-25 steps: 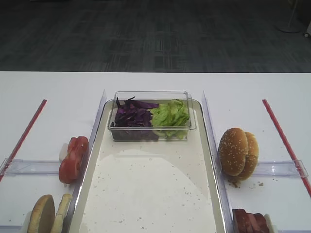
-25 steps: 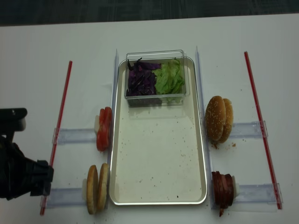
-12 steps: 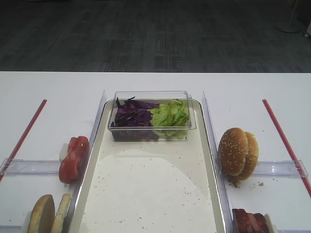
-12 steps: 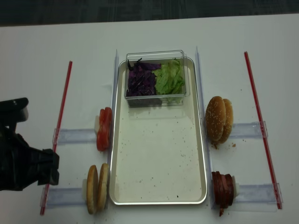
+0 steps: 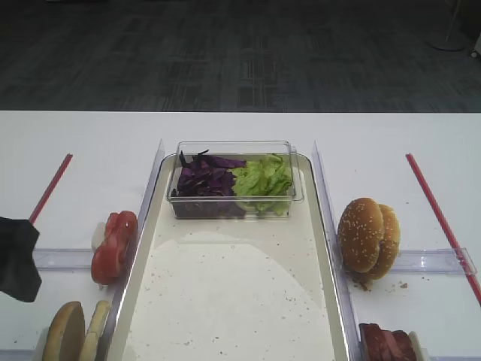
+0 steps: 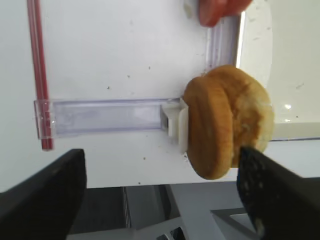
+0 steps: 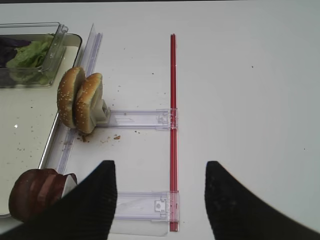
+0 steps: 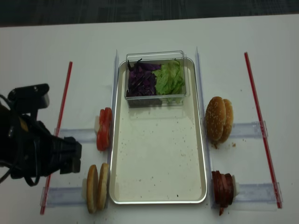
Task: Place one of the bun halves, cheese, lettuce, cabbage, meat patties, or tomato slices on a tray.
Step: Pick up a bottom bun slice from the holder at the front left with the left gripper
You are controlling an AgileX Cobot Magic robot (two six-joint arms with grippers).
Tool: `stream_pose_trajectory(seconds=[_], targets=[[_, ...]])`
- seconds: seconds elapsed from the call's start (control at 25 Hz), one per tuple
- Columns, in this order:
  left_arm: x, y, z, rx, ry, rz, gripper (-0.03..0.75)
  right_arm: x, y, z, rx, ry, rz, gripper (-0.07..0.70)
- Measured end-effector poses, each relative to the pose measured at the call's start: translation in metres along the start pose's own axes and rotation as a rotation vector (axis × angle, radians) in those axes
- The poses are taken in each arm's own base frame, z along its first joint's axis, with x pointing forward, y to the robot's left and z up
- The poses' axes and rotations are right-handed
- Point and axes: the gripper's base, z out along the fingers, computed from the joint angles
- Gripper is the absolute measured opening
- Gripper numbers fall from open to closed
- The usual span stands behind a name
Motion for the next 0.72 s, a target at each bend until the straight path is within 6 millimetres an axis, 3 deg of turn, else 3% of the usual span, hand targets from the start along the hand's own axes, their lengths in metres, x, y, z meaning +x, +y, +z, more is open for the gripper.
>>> stream_pose_trajectory(seconds=[0.4, 0.72], targets=[[-0.005, -0.064, 0.021, -0.047, 0.094, 0.115, 0.565, 0.0, 0.0, 0.0, 0.0, 0.0, 0.0, 0.427], [-0.012, -0.11, 0.023, -0.043, 0.076, 0.188, 0.565, 0.0, 0.0, 0.0, 0.0, 0.0, 0.0, 0.427]])
